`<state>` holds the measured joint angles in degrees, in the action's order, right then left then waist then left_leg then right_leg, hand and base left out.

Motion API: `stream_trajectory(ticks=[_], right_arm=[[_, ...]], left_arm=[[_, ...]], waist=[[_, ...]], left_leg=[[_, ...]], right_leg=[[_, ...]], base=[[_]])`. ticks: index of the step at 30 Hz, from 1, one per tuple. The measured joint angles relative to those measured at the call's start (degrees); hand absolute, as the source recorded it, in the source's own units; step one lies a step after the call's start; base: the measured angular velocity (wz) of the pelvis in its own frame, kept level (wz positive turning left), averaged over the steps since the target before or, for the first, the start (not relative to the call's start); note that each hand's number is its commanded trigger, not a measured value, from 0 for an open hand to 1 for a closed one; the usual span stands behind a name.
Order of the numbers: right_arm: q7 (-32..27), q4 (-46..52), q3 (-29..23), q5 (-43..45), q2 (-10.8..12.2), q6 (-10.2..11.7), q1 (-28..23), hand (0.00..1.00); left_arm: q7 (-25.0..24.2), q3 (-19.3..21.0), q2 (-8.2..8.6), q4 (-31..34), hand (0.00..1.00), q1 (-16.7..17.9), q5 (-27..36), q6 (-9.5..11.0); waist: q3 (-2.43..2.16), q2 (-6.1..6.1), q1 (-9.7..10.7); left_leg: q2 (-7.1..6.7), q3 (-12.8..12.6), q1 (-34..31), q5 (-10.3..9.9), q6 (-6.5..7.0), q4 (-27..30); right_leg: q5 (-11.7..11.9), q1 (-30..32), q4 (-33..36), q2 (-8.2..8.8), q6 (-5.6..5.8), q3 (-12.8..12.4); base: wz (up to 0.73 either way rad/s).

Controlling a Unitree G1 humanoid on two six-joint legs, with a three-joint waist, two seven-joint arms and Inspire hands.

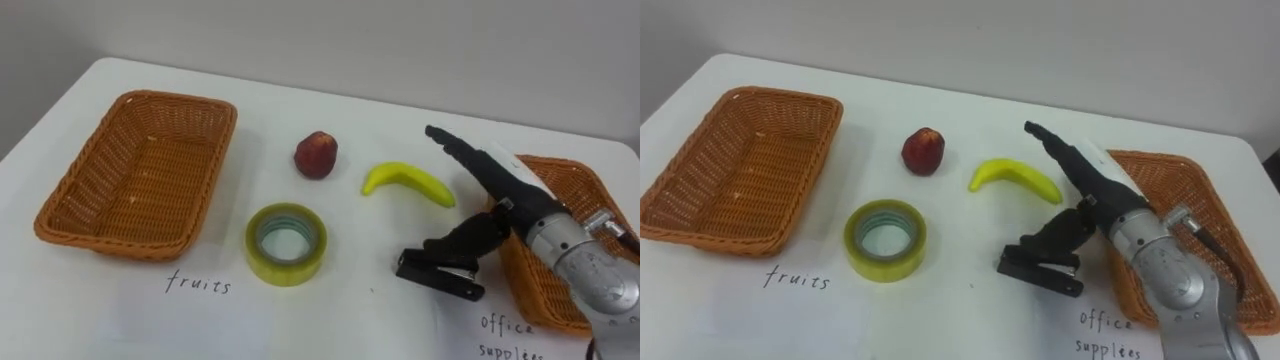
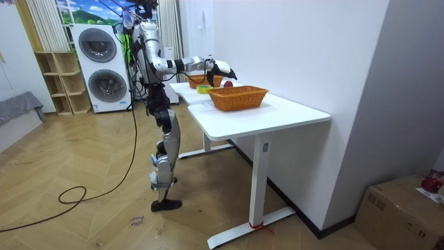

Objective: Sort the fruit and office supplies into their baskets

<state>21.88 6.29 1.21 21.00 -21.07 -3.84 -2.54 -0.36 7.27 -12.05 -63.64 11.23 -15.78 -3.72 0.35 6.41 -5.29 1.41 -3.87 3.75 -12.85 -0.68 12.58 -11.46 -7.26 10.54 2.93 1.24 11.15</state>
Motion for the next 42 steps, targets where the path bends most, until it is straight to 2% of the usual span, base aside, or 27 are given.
stream_trajectory(ticks=[5, 20, 22, 27, 30, 33, 38, 42], right_arm=[[1.4, -1.4, 2.7, -0.1, 0.0, 0.0, -1.1, 0.0], [5.5, -1.0, 2.7, 0.0, 1.0, -0.1, -1.4, 0.0], [5.9, -1.0, 2.7, 0.0, 1.1, -0.5, -1.4, 0.0], [7.1, -1.0, 2.7, 0.1, 1.1, -2.5, -1.8, 0.0], [7.5, -1.1, 2.7, 1.6, 1.1, -2.9, -2.6, 0.0], [7.8, -1.2, 2.7, 3.8, 1.1, -4.3, -3.1, 0.0], [7.8, -3.1, 2.7, 5.9, 1.2, -4.8, -3.1, 0.0], [7.9, -3.5, 2.6, 8.8, 1.2, -5.1, -3.1, 0.0]], left_arm=[[1.4, -0.9, 0.0, 0.0, 0.0, -0.3, 0.0, 0.0], [4.7, -1.8, 0.01, 0.2, 0.0, -0.4, 0.4, 0.1], [4.7, -1.9, 0.01, 0.3, 0.0, -0.4, 0.4, 0.0], [4.7, -2.0, 0.0, 1.9, 0.0, -0.1, 0.5, -0.5], [4.7, -1.9, 0.0, 2.8, 0.0, -0.1, 0.3, -1.1], [4.7, -1.9, -0.02, 3.0, 0.0, -0.2, 0.2, -1.1], [4.7, -1.8, -0.03, 3.1, 0.0, -0.5, 0.4, -1.2], [4.7, -1.8, -0.03, 3.3, 0.0, -0.4, 0.4, -1.2]], waist=[[-0.03, 0.04, -0.3], [-0.14, -0.2, -1.2], [-0.25, -0.42, -1.2], [-0.16, -0.9, -1.1], [-0.31, -0.65, -1.1], [-0.42, -0.16, -1.2], [-0.24, 0.6, -1.0], [0.07, 1.03, -1.2]], left_leg=[[-0.01, -0.1, 0.0, 0.0, 0.0, -0.3], [-0.01, -0.2, -0.1, 0.0, 0.01, -0.5], [-0.01, -0.2, 0.0, 0.0, 0.01, -0.4], [-0.02, 0.0, -0.2, 0.0, 0.03, -0.4], [-0.02, -0.1, -0.1, 0.0, 0.03, -0.8], [-0.03, -0.2, 0.0, 0.0, 0.05, -0.7], [-0.05, -0.2, -0.1, 0.0, 0.06, -0.2], [-0.03, -0.2, -0.3, 0.0, 0.07, -0.2]], right_leg=[[0.0, 0.2, 0.0, 0.01, 0.01, -0.1], [0.0, 0.4, 0.0, 0.03, 0.02, -0.2], [0.0, 0.4, 0.0, 0.03, 0.02, -0.2], [0.0, 0.4, 0.0, 0.05, 0.02, 0.1], [0.0, 0.4, 0.0, 0.04, 0.02, 0.0], [0.0, 0.4, 0.1, 0.05, 0.02, -0.2], [0.0, 0.4, 0.1, 0.08, 0.02, -0.2], [0.0, 0.5, 0.1, 0.07, 0.02, -0.2]], base=[[0.0], [0.0], [0.0], [0.0], [0.0], [-0.01], [0.0], [0.0]])
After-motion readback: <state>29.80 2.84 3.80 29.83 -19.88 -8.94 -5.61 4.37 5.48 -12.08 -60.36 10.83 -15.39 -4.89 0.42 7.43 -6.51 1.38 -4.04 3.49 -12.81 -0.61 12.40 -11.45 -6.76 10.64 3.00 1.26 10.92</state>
